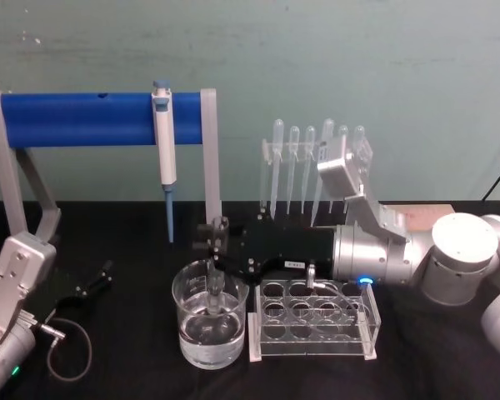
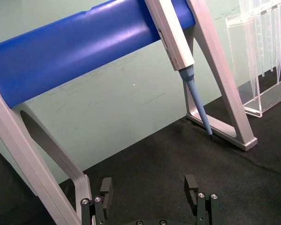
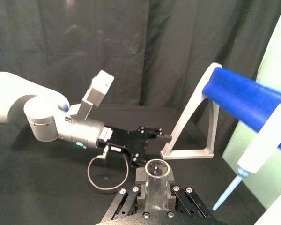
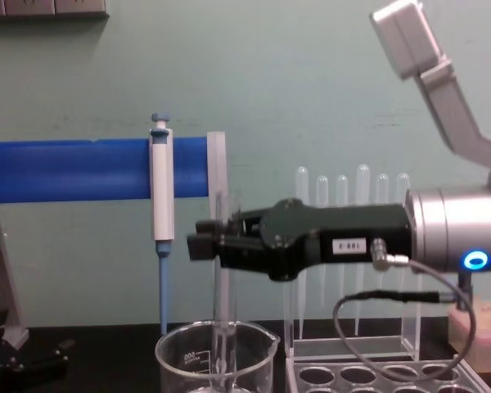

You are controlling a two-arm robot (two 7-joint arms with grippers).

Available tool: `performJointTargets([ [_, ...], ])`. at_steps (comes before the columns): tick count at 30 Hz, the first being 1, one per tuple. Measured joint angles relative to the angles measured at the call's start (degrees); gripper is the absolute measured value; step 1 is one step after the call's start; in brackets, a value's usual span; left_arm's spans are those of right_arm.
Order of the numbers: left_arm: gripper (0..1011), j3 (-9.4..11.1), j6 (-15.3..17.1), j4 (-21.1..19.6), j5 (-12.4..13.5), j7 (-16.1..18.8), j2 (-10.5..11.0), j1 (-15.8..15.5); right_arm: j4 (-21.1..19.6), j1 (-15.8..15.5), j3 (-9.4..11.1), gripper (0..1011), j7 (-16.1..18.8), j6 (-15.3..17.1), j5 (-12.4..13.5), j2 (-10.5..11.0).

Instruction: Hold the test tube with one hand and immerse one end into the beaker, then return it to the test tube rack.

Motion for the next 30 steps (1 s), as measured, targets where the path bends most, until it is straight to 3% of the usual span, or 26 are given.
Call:
performJointTargets([
  [14,1000,0.0,0.0,0.0,0.0,0.0,0.0,0.0,-5.5,2.8,0.1,227,0.2,4.1,1.4,2.4],
  [25,1000,0.0,0.0,0.0,0.0,0.0,0.0,0.0,-9.2,3.6,1.0,227,0.3,6.3,4.8,4.4],
  [30,1000,0.0,0.0,0.0,0.0,0.0,0.0,0.0,-12.0,3.3,1.2,226,-0.8,7.6,5.6,6.3],
])
